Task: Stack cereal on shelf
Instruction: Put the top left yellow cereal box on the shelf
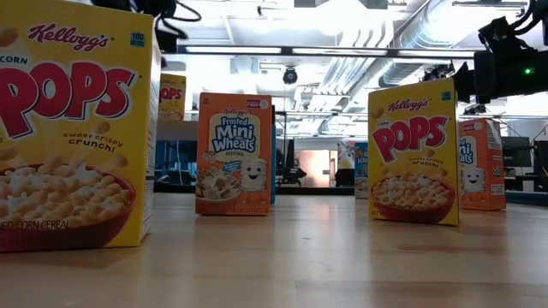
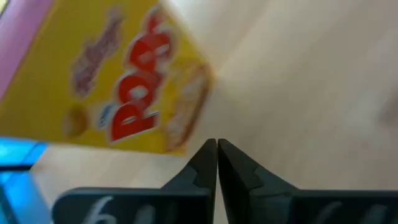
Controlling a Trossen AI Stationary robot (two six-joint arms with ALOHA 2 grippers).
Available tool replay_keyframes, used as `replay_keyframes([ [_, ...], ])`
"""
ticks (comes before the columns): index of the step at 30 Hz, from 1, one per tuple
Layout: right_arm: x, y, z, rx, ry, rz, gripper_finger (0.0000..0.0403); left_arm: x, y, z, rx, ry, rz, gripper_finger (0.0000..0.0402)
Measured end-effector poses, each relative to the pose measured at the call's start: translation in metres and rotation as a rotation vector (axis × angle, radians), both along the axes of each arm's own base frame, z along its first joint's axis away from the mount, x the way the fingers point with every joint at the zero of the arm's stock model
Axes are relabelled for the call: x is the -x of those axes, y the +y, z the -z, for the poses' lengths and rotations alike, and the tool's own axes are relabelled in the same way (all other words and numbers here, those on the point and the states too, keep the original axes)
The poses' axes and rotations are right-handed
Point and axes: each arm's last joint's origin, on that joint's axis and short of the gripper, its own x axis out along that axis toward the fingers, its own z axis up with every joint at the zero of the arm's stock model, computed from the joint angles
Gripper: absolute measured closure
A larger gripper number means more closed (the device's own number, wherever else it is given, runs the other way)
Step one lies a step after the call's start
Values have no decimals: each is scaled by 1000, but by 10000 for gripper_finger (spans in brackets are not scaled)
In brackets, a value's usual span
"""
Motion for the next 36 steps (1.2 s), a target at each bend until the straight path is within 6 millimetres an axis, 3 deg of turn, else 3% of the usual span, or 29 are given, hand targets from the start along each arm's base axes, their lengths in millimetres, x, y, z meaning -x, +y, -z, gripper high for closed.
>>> replay_keyframes([
  [12, 0, 0, 0, 0, 0, 0, 402, 9, 21, 31, -110, -119, -131, 399],
  [19, 0, 0, 0, 0, 0, 0, 402, 11, 33, 27, -143, -185, -151, 399],
  [25, 0, 0, 0, 0, 0, 0, 402, 11, 36, 30, -69, -248, -125, 399],
  [36, 0, 0, 0, 0, 0, 0, 402, -6, 48, 38, -86, -277, -117, 399],
])
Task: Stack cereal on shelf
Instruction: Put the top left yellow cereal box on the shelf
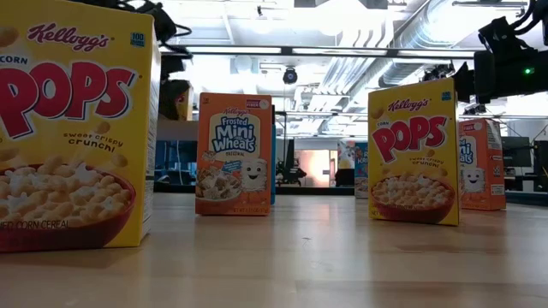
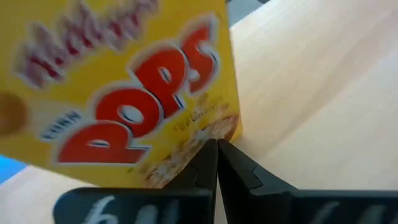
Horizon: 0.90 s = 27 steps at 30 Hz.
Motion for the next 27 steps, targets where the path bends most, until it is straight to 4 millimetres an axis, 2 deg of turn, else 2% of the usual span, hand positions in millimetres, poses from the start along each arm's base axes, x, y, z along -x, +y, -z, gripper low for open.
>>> replay_keyframes([
  [8, 0, 0, 0, 0, 0, 0, 402, -7, 8, 6, -36, 15, -37, 399],
  [17, 0, 0, 0, 0, 0, 0, 402, 7, 0, -1, -64, 89, -128, 399],
  [27, 0, 0, 0, 0, 0, 0, 402, 7, 3, 0, -68, 94, -132, 399],
])
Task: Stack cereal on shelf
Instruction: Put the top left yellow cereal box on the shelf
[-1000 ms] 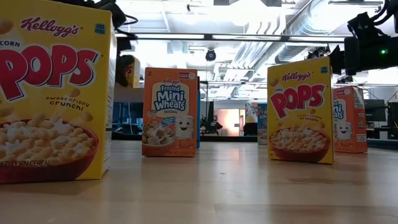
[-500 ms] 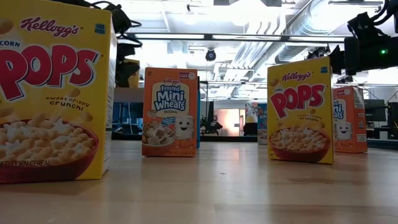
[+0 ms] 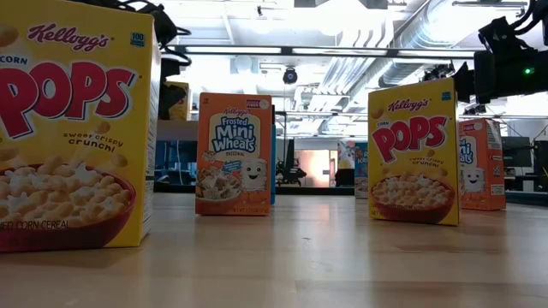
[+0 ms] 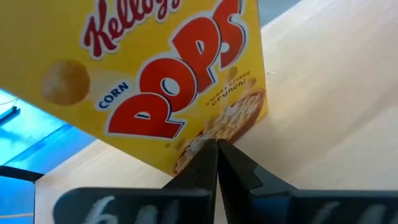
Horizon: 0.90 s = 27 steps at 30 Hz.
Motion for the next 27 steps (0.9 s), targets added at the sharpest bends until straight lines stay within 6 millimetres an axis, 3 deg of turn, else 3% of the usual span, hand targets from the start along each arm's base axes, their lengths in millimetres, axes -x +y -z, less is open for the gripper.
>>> replay_keyframes([
  [27, 0, 0, 0, 0, 0, 0, 402, 7, 13, -4, -13, -50, 23, 399],
])
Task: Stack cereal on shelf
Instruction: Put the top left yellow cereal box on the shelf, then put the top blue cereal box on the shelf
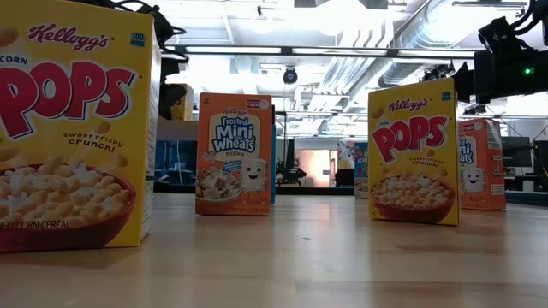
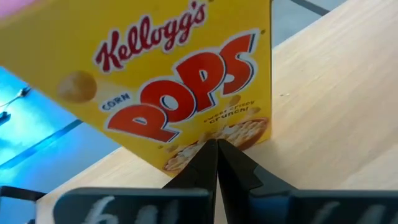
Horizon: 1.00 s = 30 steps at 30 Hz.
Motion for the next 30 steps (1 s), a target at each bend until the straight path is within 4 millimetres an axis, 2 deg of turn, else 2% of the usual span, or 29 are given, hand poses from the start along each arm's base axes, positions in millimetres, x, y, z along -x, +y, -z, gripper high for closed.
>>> replay_keyframes([
  [24, 0, 0, 0, 0, 0, 0, 402, -4, 2, -5, -14, -97, 18, 399],
  [30, 0, 0, 0, 0, 0, 0, 402, -3, -9, -14, -16, -177, 117, 399],
])
